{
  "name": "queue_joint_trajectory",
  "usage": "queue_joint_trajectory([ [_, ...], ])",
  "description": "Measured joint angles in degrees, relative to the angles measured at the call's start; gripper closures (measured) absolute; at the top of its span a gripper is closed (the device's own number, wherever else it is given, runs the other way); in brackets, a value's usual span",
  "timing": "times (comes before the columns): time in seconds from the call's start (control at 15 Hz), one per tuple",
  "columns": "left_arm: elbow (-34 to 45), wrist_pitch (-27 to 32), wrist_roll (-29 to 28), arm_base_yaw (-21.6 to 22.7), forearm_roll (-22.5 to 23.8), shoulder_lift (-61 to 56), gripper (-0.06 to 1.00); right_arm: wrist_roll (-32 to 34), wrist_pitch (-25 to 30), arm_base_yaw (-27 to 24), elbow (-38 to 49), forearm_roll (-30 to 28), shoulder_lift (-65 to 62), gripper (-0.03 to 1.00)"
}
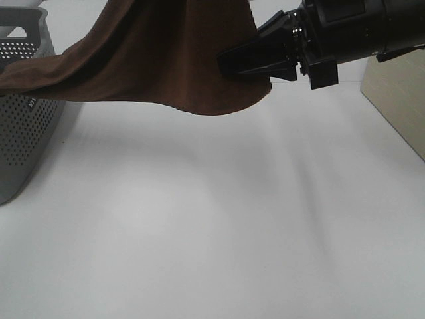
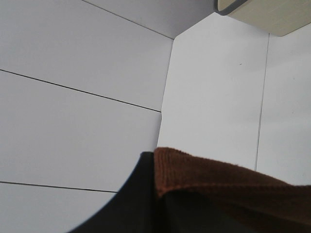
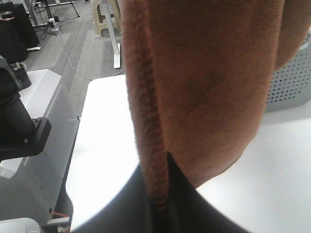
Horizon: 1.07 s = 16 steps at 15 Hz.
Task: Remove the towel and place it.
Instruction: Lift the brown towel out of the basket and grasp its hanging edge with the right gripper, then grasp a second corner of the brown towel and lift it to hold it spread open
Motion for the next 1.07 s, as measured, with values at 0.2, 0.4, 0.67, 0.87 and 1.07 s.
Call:
queue_joint_trajectory([
  [0.2, 0.0, 0.0, 0.0, 0.0, 0.0, 0.0, 0.94, 1.0, 0.1, 0.0, 0.0, 0.0, 0.0, 0.96],
  [0.4, 0.0, 0.0, 0.0, 0.0, 0.0, 0.0, 0.94, 15.9, -6.0, 0.0, -0.3, -0.7, -0.3, 0.96],
  [0.67, 0.0, 0.1, -3.5, 0.0, -0.4, 0.0, 0.94, 40.5, -10.0, 0.0, -9.6, -19.2, -5.4, 0.96],
  [0.87, 0.0, -3.0, -9.7, 0.1, 0.6, 0.0, 0.94, 66.4, -4.8, 0.0, -25.3, -39.9, -6.9, 0.96],
  [1.07, 0.0, -8.8, -16.2, 3.3, 0.6, 0.0, 0.94, 75.3, -3.8, 0.0, -40.3, -50.2, -5.4, 0.96],
])
